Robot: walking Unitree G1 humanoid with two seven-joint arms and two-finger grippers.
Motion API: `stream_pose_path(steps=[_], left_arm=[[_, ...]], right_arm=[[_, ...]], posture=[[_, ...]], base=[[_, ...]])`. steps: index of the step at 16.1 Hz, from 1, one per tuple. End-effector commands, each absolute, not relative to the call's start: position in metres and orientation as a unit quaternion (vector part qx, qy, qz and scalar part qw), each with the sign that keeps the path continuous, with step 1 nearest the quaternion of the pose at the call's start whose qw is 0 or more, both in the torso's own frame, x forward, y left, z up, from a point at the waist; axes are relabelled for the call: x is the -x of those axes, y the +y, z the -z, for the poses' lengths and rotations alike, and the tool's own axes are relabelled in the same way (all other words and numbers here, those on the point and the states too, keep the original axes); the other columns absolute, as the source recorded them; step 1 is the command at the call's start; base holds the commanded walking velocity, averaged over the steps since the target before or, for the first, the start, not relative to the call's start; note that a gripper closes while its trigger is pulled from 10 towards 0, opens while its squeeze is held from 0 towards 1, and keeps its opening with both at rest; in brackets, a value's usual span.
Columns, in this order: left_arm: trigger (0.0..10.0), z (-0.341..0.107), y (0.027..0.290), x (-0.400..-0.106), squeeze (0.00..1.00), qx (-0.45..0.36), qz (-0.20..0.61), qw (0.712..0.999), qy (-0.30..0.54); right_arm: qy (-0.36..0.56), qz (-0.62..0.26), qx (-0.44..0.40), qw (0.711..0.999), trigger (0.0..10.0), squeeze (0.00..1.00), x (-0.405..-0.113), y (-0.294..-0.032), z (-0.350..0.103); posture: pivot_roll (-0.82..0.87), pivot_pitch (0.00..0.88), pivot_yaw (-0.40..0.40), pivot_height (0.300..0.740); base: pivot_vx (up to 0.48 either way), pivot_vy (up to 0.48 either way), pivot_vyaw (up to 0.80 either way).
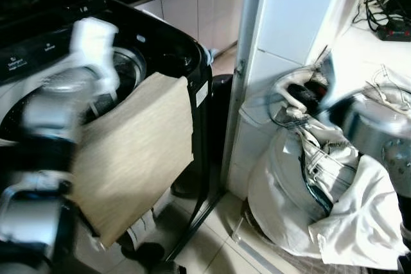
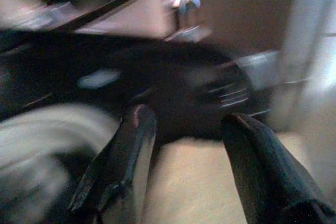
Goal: Clothes washing
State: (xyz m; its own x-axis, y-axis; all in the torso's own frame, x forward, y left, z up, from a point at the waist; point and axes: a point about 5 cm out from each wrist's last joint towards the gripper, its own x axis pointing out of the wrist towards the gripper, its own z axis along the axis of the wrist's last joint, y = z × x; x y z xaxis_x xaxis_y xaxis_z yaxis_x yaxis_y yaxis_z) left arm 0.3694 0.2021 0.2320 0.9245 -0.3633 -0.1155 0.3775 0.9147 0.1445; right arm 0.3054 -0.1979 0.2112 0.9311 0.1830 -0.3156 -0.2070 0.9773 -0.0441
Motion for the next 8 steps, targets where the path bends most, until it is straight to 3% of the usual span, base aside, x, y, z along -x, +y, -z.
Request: stream_pose_path(steps=[1,2,4,6,8], left_arm=[[10.0,-0.234,0.192,-0.366,0.0,-0.093,0.224,0.97,0.027],[10.0,-0.234,0.153,-0.347,0.0,-0.125,0.34,0.932,-0.009],[10.0,-0.23,0.125,-0.326,0.0,-0.126,0.436,0.891,-0.02],[10.0,-0.227,0.107,-0.306,0.0,-0.112,0.506,0.855,-0.02],[10.0,-0.227,0.103,-0.3,0.0,-0.106,0.523,0.845,-0.024]], right_arm=[[0.164,-0.073,0.054,0.982,10.0,1.0,-0.305,-0.206,-0.21],[0.179,-0.041,0.048,0.982,10.0,1.0,-0.297,-0.22,-0.208],[0.202,-0.015,0.042,0.978,10.0,1.0,-0.285,-0.235,-0.203],[0.212,0.028,0.019,0.977,10.0,1.0,-0.271,-0.254,-0.2],[0.209,0.039,0.013,0.977,10.0,1.0,-0.264,-0.258,-0.201]], posture=[[-0.12,0.0,0.054,0.74],[-0.12,0.0,0.048,0.74],[-0.12,0.0,0.044,0.74],[-0.12,0.0,0.044,0.74],[-0.13,0.0,0.045,0.74]], base=[[0.0,0.0,0.0],[0.0,0.0,0.0],[0.0,0.0,0.0],[0.0,0.0,0.0],[0.0,0.0,0.0]])
